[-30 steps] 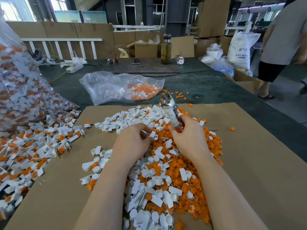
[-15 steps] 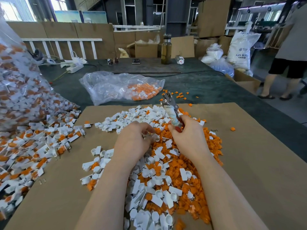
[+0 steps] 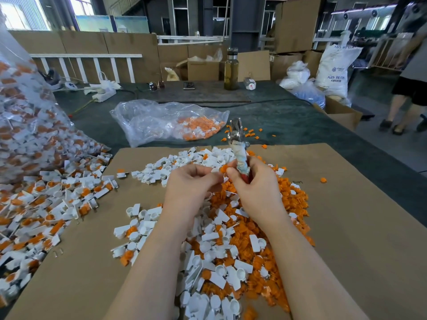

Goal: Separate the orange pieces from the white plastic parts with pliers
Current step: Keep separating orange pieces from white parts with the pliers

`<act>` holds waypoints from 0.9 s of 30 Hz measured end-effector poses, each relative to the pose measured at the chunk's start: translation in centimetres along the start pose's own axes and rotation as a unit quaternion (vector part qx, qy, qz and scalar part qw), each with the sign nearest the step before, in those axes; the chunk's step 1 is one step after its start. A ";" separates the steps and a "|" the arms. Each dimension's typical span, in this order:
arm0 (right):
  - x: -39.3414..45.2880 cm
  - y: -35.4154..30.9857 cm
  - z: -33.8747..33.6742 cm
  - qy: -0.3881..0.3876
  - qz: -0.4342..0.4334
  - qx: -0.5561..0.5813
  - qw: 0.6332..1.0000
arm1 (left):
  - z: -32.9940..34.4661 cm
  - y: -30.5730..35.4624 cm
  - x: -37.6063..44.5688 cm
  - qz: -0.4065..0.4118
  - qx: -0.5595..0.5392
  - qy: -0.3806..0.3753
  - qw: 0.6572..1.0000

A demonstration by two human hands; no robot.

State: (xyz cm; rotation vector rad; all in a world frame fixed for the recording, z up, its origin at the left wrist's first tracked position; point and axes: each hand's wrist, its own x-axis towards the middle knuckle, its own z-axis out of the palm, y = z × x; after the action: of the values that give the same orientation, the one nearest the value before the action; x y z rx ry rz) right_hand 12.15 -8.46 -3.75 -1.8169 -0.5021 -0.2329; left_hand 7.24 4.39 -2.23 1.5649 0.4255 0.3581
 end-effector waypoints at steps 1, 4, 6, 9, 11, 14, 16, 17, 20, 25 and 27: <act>0.0 -0.1 0.1 0.003 -0.004 0.001 1.000 | 0.0 0.1 -0.1 -0.005 -0.015 -0.005 1.000; -0.1 -0.1 0.2 0.024 -0.008 0.018 1.000 | 0.0 0.2 -0.3 -0.013 -0.064 -0.025 0.998; -0.1 -0.1 0.1 0.038 -0.009 0.022 0.999 | 0.1 0.4 -0.5 -0.015 -0.094 -0.037 0.995; -0.2 -0.1 0.2 0.053 -0.014 0.015 0.998 | 0.1 0.5 -0.6 -0.016 -0.126 -0.051 0.991; -0.2 -0.1 0.3 0.059 -0.022 -0.007 0.998 | 0.1 0.5 -0.6 -0.012 -0.132 -0.052 0.990; -0.2 0.0 0.4 0.066 -0.038 -0.051 0.996 | 0.2 0.4 -0.6 0.001 -0.134 -0.040 0.990; -0.3 0.0 0.5 0.068 -0.049 -0.071 0.994 | 0.2 0.4 -0.6 0.010 -0.136 -0.032 0.990; -0.3 0.0 0.5 0.069 -0.052 -0.075 0.993 | 0.2 0.4 -0.6 0.015 -0.134 -0.031 0.990; -0.3 0.0 0.4 0.069 -0.054 -0.080 0.993 | 0.2 0.3 -0.6 0.034 -0.108 -0.025 0.993; -0.3 0.1 0.3 0.077 -0.069 -0.098 0.990 | 0.3 0.3 -0.6 0.067 -0.044 -0.006 0.997; -0.3 0.0 0.2 0.079 -0.075 -0.110 0.988 | 0.4 0.4 -0.6 0.075 -0.024 -0.001 0.997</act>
State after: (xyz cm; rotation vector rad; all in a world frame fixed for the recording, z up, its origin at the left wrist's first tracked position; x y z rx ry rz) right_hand 11.84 -8.31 -3.99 -1.9571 -0.5177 -0.5501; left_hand 6.88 3.77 -1.86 1.5545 0.2966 0.4777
